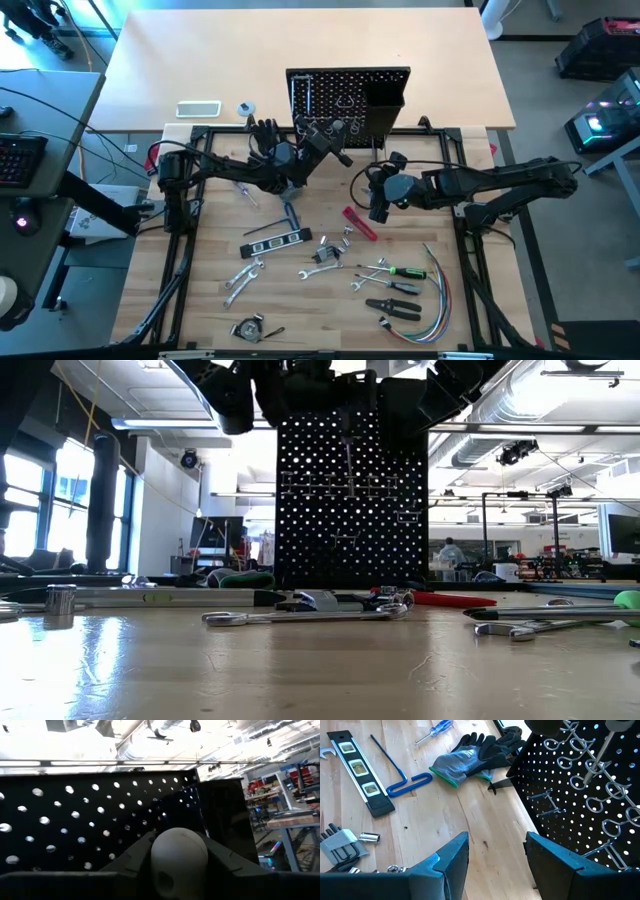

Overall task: Hang tools onto peg board
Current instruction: Hang the top gray screwdriver on the pegboard

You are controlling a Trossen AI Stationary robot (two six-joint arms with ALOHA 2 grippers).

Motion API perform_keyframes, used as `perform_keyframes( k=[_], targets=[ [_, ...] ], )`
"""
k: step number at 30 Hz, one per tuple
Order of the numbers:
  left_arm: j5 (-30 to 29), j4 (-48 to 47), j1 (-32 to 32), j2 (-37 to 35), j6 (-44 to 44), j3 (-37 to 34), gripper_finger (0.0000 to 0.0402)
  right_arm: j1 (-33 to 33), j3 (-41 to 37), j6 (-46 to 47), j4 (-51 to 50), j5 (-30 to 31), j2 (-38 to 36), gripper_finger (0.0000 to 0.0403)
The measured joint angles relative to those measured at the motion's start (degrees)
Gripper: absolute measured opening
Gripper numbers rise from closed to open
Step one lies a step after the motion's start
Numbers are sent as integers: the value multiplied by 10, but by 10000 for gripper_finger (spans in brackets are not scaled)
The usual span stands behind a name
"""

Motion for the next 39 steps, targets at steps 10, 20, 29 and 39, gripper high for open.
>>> perform_keyframes(
  k=[10,20,29,39],
  targets=[
    [-5,-3,1,0,-21,0,114,0,0,0,0,0,0,188],
    [-12,-22,-5,1,-6,18,115,0,0,0,0,0,0,188],
    [-38,-89,-16,3,17,55,115,0,0,2,-9,0,0,188],
    [-40,-94,-11,3,5,56,115,2,0,4,-12,0,0,188]
  ],
)
